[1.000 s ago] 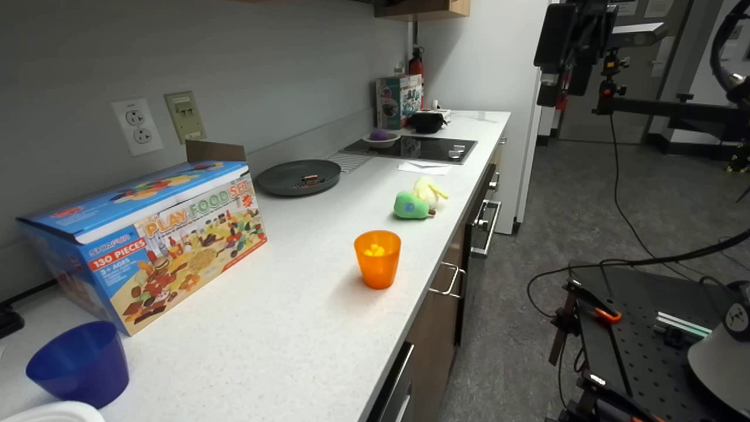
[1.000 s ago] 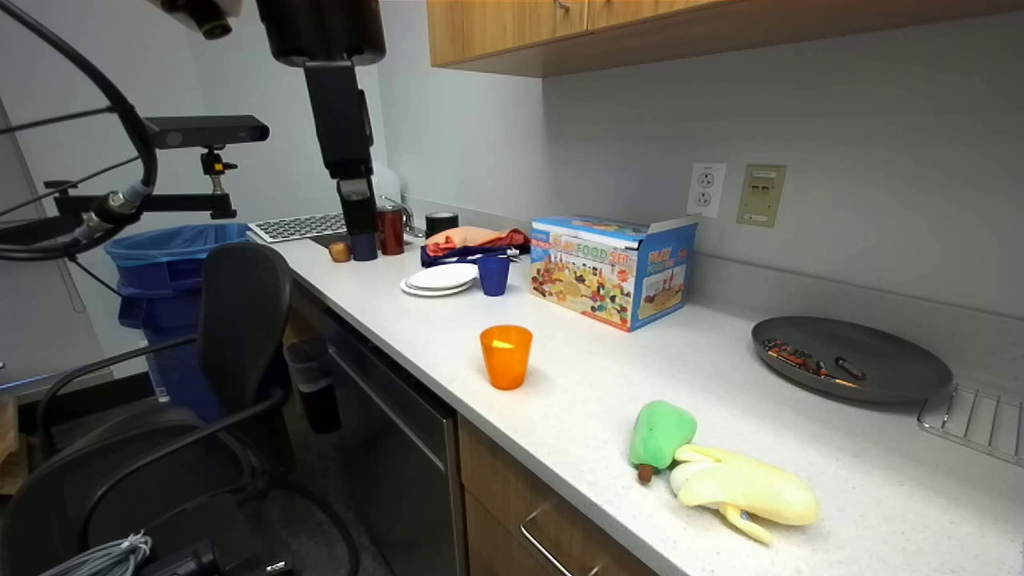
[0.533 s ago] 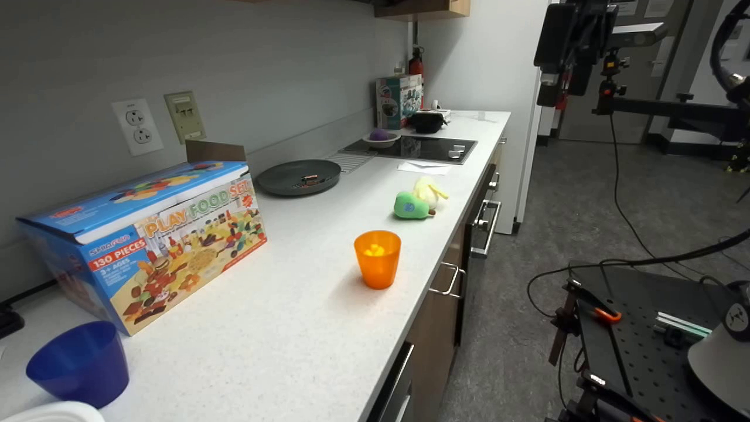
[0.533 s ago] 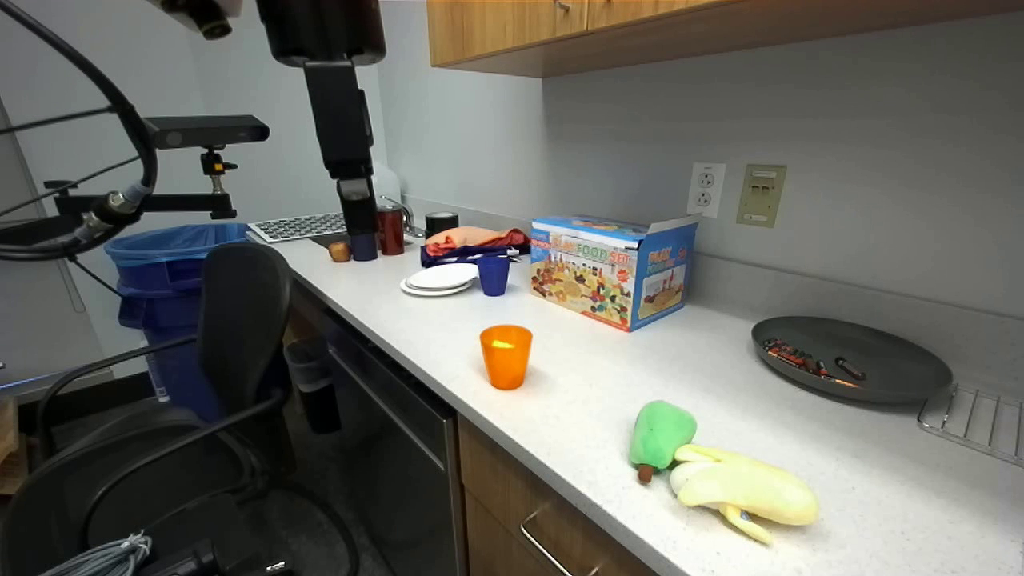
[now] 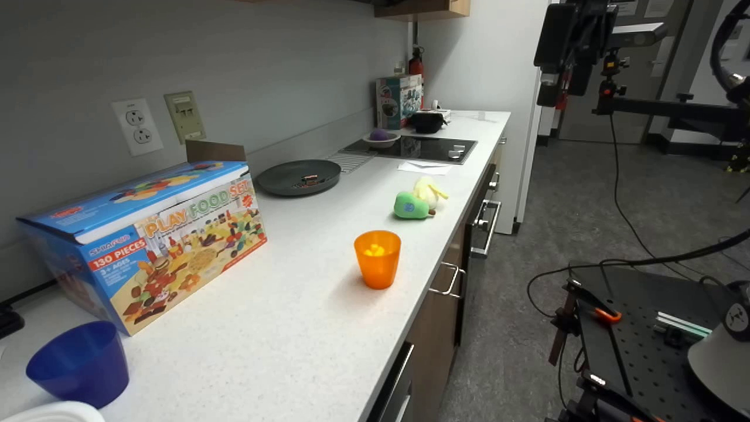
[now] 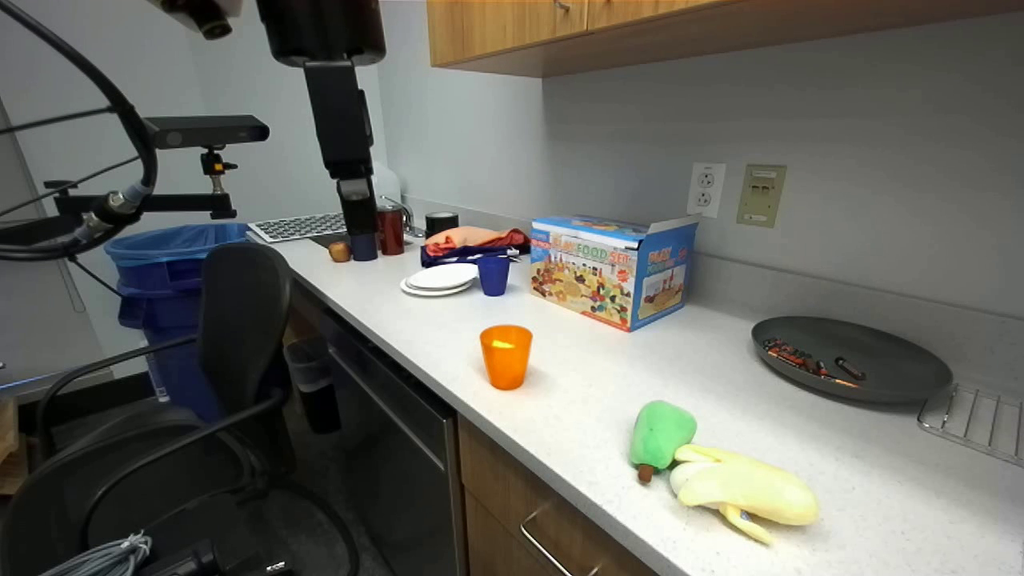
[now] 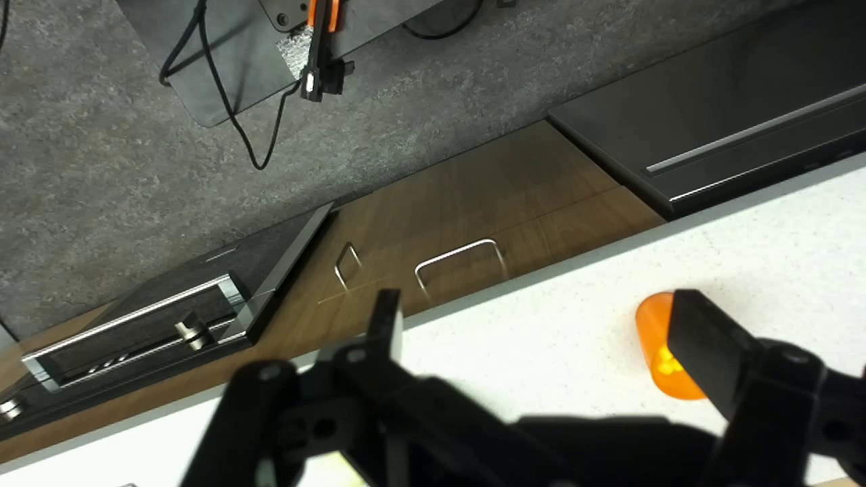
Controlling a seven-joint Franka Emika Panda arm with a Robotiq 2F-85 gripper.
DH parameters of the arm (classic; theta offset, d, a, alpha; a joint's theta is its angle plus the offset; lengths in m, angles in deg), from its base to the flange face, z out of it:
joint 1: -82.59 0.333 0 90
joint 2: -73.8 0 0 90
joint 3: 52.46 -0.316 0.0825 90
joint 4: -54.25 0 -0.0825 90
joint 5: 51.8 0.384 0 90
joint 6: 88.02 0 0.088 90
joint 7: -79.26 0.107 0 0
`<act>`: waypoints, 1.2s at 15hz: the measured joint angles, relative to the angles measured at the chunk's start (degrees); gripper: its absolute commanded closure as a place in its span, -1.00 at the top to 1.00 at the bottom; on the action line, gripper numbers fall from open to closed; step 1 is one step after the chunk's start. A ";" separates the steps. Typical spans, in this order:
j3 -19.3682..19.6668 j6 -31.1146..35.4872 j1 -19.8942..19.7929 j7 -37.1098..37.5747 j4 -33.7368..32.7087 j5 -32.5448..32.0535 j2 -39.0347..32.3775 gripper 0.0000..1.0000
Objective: Put the banana plush toy on top of the orange cup
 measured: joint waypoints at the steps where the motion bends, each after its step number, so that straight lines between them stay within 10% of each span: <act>1: 0.00 0.00 0.00 0.00 0.00 0.00 0.00 1.00; 18: 0.00 0.35 0.00 2.02 0.02 0.69 0.00 1.00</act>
